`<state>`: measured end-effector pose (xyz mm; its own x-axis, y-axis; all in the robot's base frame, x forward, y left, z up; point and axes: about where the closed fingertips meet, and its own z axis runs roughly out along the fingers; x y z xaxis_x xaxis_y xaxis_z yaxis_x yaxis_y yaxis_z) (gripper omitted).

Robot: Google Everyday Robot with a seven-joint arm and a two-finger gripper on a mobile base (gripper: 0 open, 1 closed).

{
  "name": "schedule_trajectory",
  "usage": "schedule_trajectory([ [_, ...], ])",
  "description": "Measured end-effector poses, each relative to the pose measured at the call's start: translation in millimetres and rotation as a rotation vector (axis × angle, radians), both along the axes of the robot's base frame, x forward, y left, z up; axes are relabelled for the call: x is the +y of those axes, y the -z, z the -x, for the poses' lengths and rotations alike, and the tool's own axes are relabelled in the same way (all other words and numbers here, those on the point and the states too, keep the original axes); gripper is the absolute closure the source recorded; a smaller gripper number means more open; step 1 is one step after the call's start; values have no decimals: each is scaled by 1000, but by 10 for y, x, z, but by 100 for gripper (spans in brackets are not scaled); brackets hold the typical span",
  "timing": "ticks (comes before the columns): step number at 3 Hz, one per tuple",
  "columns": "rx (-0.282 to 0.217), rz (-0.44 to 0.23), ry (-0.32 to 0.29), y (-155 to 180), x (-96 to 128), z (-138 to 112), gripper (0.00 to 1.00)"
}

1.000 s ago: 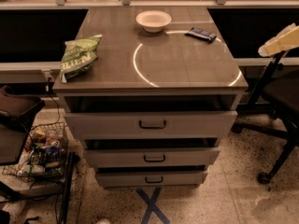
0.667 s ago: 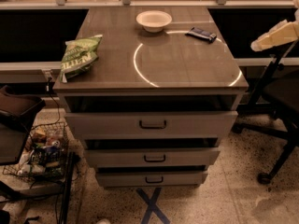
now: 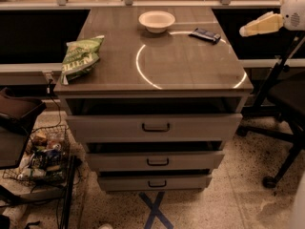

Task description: Move rxbar blueberry near green jalapeno chip bag

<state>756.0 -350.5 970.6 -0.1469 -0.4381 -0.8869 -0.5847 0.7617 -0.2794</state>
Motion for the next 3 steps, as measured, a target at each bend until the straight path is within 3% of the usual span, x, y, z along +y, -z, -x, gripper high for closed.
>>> schedule_trajectory([
  [1,-30,-67,-5,46,-18,-223,0],
  [3,3,-118,-4,331,16,-471,0],
])
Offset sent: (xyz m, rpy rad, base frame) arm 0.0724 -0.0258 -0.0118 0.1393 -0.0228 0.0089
